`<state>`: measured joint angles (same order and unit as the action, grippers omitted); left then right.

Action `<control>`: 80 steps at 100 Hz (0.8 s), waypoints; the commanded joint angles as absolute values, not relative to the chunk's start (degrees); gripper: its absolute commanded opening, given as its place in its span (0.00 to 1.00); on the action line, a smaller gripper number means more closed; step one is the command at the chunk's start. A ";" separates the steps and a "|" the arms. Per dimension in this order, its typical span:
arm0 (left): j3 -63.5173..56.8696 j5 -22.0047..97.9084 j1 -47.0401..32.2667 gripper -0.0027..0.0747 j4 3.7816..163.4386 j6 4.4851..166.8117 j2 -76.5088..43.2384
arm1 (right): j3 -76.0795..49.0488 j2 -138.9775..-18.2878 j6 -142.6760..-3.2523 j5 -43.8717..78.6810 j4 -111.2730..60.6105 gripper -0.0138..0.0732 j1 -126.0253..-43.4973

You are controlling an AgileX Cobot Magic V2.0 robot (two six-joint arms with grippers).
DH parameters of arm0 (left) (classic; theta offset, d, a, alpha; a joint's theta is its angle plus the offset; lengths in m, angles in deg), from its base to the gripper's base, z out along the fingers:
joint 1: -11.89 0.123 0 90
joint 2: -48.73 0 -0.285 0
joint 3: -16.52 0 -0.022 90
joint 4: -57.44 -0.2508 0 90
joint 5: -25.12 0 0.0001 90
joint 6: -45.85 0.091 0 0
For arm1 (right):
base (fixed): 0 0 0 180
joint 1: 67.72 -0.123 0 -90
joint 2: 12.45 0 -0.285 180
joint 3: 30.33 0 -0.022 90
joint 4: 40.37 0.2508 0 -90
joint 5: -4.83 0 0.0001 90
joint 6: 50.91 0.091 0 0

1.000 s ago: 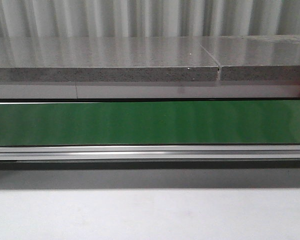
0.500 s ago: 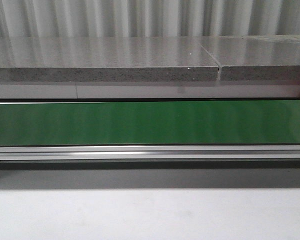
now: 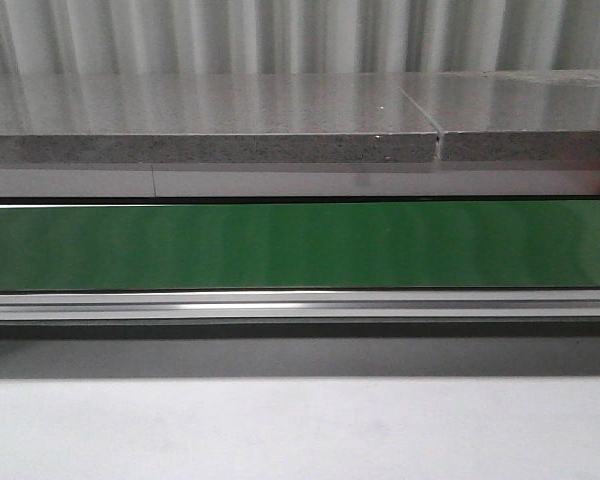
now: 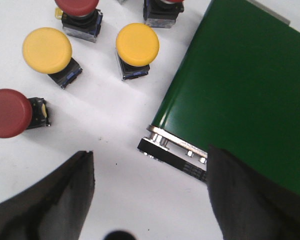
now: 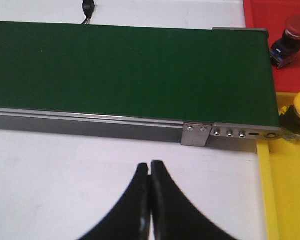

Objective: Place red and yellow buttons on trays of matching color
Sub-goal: 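Move the left gripper down over a loose yellow-capped button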

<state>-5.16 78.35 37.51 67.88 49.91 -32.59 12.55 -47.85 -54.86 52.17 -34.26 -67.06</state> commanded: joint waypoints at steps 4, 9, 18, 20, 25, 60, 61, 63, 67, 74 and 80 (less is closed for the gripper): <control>0.10 78.05 37.68 0.65 69.19 49.16 -37.26 | 11.22 -47.85 -55.23 48.72 -34.36 0.02 -66.94; 1.68 78.99 37.68 0.65 69.19 49.26 -40.02 | 11.22 -47.85 -55.23 48.72 -34.36 0.02 -66.94; 4.45 80.37 37.68 0.65 69.19 49.26 -43.58 | 11.22 -47.85 -55.23 48.72 -34.36 0.02 -66.94; 4.99 80.54 37.68 0.65 69.19 49.26 -44.33 | 11.22 -47.85 -55.23 48.72 -34.36 0.02 -66.94; 6.28 80.82 37.68 0.65 69.19 49.34 -45.94 | 11.22 -47.85 -55.23 48.72 -34.36 0.02 -66.94; 10.99 81.91 37.68 0.65 70.30 50.00 -53.20 | 11.22 -47.85 -55.23 48.72 -34.36 0.02 -66.94; 11.18 82.05 37.68 0.65 70.46 50.12 -53.52 | 11.22 -47.85 -55.23 48.72 -34.36 0.02 -66.94; 11.37 82.17 37.68 0.65 70.74 50.24 -53.99 | 11.22 -47.85 -55.23 48.72 -34.36 0.02 -66.94; 12.04 82.17 37.68 0.65 71.14 50.23 -54.76 | 11.22 -47.85 -55.23 48.72 -34.36 0.02 -66.94; 13.10 82.28 37.68 0.65 71.78 50.23 -56.32 | 11.22 -47.85 -55.23 48.72 -34.36 0.02 -66.94; 13.98 82.18 37.68 0.65 71.93 50.23 -57.80 | 11.22 -47.85 -55.23 48.72 -34.36 0.02 -66.94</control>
